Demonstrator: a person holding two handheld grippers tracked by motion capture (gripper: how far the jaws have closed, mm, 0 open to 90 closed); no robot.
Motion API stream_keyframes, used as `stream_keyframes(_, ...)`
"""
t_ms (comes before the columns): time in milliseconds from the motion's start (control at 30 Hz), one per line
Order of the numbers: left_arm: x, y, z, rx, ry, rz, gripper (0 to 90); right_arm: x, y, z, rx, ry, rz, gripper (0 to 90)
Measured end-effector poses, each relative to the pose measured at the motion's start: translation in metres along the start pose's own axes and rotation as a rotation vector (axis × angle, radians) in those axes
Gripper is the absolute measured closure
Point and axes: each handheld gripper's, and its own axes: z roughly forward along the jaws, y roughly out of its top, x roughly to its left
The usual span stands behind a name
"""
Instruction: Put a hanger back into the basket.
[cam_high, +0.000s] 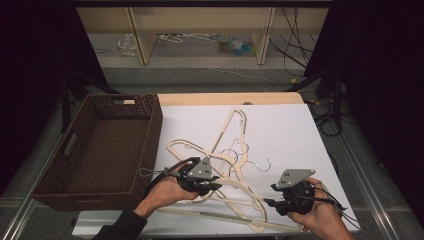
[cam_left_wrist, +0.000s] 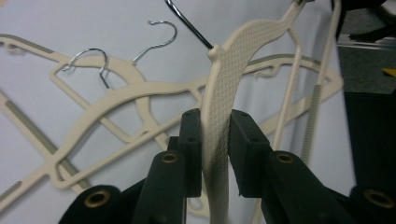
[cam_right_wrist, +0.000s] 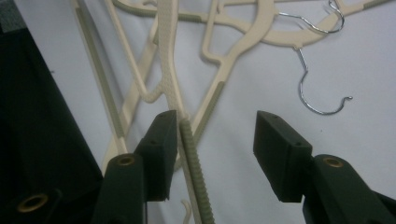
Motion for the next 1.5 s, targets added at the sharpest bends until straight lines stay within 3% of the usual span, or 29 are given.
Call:
stream_keyframes(167,-0.013,0.006,-0.010,-0.020,-0.067,-0.047,80.2,0.000,-0.007,-0.011,-0.095,-0.024,0.031,47.3)
stream_keyframes(333,-0.020,0.008,-0.020,-0.064,-0.097,-0.089,84.6,-0.007,-0.008,-0.023,-0.143,-0.033,0.025,47.3)
stream_keyframes(367,-0.020,0.008,-0.021,-0.073,-0.097,-0.103,85.4,-0.007,-0.007,-0.031,-0.150,-0.048,0.060,46.7)
stream_keyframes(400,-0.021,0.008,-0.022,-0.085,-0.096,-0.114,85.4,-0.007,-0.007,-0.031,-0.150,-0.048,0.060,46.7)
stream_keyframes(500,-0.019,0.007,-0.026,-0.103,-0.056,-0.122,85.7,-0.008,-0.007,-0.037,-0.178,-0.059,0.064,45.1)
stream_keyframes(567,-0.013,0.005,-0.031,-0.112,-0.027,-0.162,85.8,-0.009,-0.008,-0.039,-0.188,-0.065,0.067,44.8)
stream_keyframes(633,-0.012,0.005,-0.033,-0.110,-0.008,-0.168,85.8,-0.008,-0.008,-0.039,-0.186,-0.060,0.081,44.7)
stream_keyframes(733,-0.006,0.004,-0.040,-0.145,0.029,-0.223,85.8,-0.005,-0.009,-0.031,-0.173,-0.044,0.081,42.2)
stream_keyframes(900,-0.001,0.004,-0.049,-0.181,0.044,-0.274,85.9,-0.001,-0.011,-0.020,-0.170,-0.039,0.100,36.8)
stream_keyframes(967,0.002,0.005,-0.055,-0.204,0.058,-0.297,85.8,0.000,-0.014,-0.015,-0.183,-0.049,0.124,30.2)
stream_keyframes(1033,0.005,0.005,-0.062,-0.226,0.069,-0.317,85.8,-0.001,-0.019,-0.010,-0.221,-0.059,0.126,29.7)
stream_keyframes(1100,0.007,0.007,-0.069,-0.250,0.084,-0.337,85.8,0.002,-0.027,-0.007,-0.262,-0.080,0.199,26.2)
stream_keyframes(1167,0.009,0.008,-0.076,-0.279,0.090,-0.353,85.8,0.002,-0.029,-0.006,-0.269,-0.075,0.214,26.1)
stream_keyframes(1367,0.015,0.014,-0.102,-0.343,0.118,-0.398,85.9,0.004,-0.035,-0.003,-0.251,-0.066,0.210,26.3)
stream_keyframes(1500,0.018,0.019,-0.128,-0.384,0.133,-0.417,85.8,0.007,-0.034,0.000,-0.236,-0.054,0.197,26.6)
